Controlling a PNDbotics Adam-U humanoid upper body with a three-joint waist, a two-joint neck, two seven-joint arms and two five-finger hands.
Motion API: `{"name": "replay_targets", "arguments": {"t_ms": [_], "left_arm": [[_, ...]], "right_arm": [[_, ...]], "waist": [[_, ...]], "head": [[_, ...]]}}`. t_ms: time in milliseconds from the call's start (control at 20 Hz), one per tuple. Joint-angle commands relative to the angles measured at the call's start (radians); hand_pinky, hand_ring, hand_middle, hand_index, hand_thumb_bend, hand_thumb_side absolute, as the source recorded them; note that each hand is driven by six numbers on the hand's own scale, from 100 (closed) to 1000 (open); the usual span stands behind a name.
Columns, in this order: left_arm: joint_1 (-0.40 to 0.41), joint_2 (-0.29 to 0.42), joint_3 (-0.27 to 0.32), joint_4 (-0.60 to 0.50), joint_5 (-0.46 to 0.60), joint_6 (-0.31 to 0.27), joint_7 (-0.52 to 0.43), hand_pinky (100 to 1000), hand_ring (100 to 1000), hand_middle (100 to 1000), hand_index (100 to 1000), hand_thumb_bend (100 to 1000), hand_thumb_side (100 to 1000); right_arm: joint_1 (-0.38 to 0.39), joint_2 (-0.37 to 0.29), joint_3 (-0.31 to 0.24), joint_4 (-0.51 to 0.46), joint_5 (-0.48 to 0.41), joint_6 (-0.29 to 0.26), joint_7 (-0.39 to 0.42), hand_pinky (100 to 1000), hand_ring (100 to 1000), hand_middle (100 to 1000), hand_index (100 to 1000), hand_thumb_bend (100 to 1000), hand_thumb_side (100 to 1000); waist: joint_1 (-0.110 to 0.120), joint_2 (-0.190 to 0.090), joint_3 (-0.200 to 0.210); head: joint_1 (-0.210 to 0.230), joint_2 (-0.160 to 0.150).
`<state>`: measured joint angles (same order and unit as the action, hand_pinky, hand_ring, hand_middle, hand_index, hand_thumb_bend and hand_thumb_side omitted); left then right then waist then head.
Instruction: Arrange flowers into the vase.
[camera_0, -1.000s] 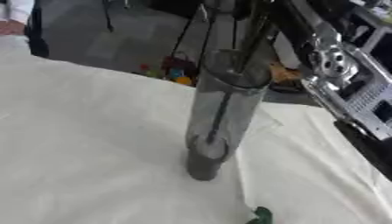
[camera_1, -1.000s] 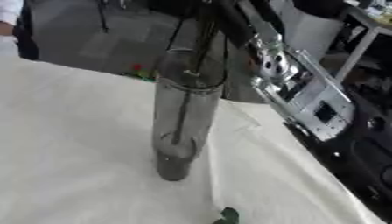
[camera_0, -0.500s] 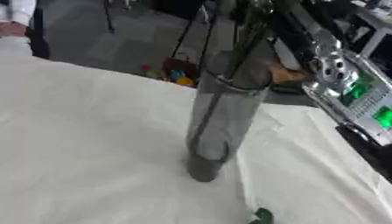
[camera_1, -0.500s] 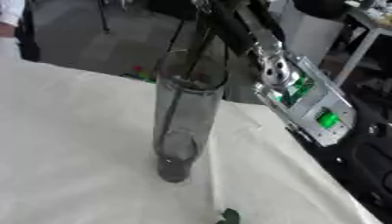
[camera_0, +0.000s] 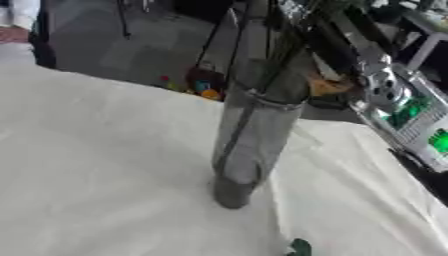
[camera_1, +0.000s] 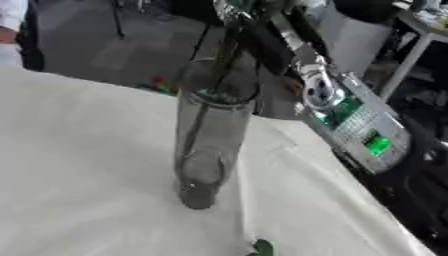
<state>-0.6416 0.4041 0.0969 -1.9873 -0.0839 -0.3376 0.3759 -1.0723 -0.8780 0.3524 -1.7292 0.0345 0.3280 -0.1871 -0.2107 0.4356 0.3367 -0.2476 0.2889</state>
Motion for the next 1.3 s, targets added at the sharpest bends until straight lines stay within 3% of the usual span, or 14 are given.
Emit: {"name": "replay_targets", "arguments": {"t_ms": [50, 300, 400, 500, 850, 1300], "left_arm": [[-0.008, 0.008, 0.008, -0.013, 0.002, 0.000, 0.003, 798, 876, 865, 945, 100, 1000], [-0.005, 0.008, 0.008, -0.013, 0.003, 0.001, 0.003, 798, 877, 865, 946, 100, 1000], [-0.004, 0.008, 0.008, -0.013, 0.003, 0.002, 0.002, 798, 877, 865, 946, 100, 1000], [-0.004, 0.008, 0.008, -0.013, 0.003, 0.002, 0.002, 798, 877, 865, 946, 100, 1000], [0.000, 0.015, 0.007, -0.013, 0.002, 0.004, 0.000, 798, 877, 866, 946, 100, 1000], [0.005, 0.026, 0.006, -0.013, -0.001, 0.009, -0.003, 799, 877, 866, 946, 100, 1000]], "right_arm": [[-0.010, -0.042, -0.015, -0.016, 0.031, -0.008, 0.020, 800, 695, 600, 615, 100, 1000], [-0.013, -0.043, -0.014, -0.023, 0.060, -0.015, 0.052, 807, 703, 607, 623, 100, 1000], [-0.016, -0.042, -0.016, -0.023, 0.061, -0.010, 0.055, 805, 701, 601, 513, 100, 1000], [-0.019, -0.042, -0.015, -0.019, 0.058, 0.003, 0.059, 809, 711, 610, 471, 100, 1000], [-0.033, -0.042, -0.018, -0.003, 0.038, 0.040, 0.104, 804, 709, 606, 400, 100, 1000], [-0.058, -0.036, -0.014, 0.009, -0.097, 0.157, 0.156, 786, 691, 570, 239, 100, 1000]], "waist": [[0.018, -0.025, -0.002], [0.021, -0.026, -0.004], [0.022, -0.027, -0.005], [0.022, -0.029, -0.007], [0.017, -0.037, -0.013], [0.007, -0.047, -0.020]], "head": [[0.002, -0.011], [-0.002, -0.012], [-0.004, -0.013], [-0.005, -0.012], [-0.005, -0.005], [-0.001, 0.015]]}}
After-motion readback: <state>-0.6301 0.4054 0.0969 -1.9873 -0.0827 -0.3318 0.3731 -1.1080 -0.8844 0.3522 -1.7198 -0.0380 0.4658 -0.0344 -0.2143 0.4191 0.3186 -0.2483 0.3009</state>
